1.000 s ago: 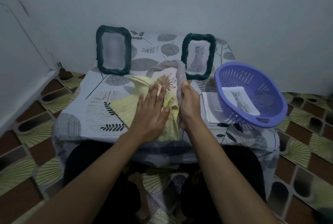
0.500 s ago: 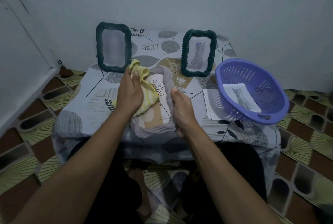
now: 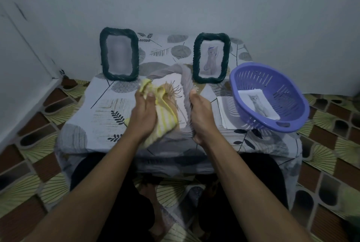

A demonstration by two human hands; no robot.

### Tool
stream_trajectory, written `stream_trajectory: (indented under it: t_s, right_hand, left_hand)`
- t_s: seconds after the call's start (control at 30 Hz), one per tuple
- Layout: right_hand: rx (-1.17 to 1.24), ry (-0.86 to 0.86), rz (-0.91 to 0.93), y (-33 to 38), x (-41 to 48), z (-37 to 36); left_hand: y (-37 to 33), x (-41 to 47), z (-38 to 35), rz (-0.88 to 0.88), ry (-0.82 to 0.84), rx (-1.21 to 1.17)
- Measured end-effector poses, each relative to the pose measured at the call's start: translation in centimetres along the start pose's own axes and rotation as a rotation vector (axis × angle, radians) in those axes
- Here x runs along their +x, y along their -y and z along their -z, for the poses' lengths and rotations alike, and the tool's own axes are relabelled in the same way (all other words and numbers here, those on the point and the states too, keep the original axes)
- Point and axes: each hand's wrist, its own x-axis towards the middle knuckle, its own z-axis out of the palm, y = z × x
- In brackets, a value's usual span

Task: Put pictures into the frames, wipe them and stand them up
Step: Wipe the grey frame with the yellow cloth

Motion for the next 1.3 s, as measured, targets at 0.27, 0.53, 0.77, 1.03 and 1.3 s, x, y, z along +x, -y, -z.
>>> stream_trajectory:
  t_s: [0.27,0.53,0.77,1.03,1.3]
  right_hand:
    - [-0.076,-0.053,0.048,-0.7,-0.8,-0.9]
    - [0.0,-0.094,-0.047,-0.1,1.1,0.2]
    - [0.024,0.136,-0.07,0.2,-0.1,0.1]
    - [-0.212,0.309,-0.168,2.5,1.1,2.2]
    - [0.321,0.13,-0.331,1.9,1.3,2.8]
  left_hand:
    - [0.2,2.5,0.6,-0.203,-0.059,0.087]
    - [3.1,-2.7,-2.1,-0.444,0.184,0.666]
    - [-0.1,1.5,0.3,-0.54,0.025,0.789]
    - [-0.4,3.4,2.8,-0.521,-0.145,0.547]
    - [0.8,3.5,2.4,-0.066,-0.293,0.313]
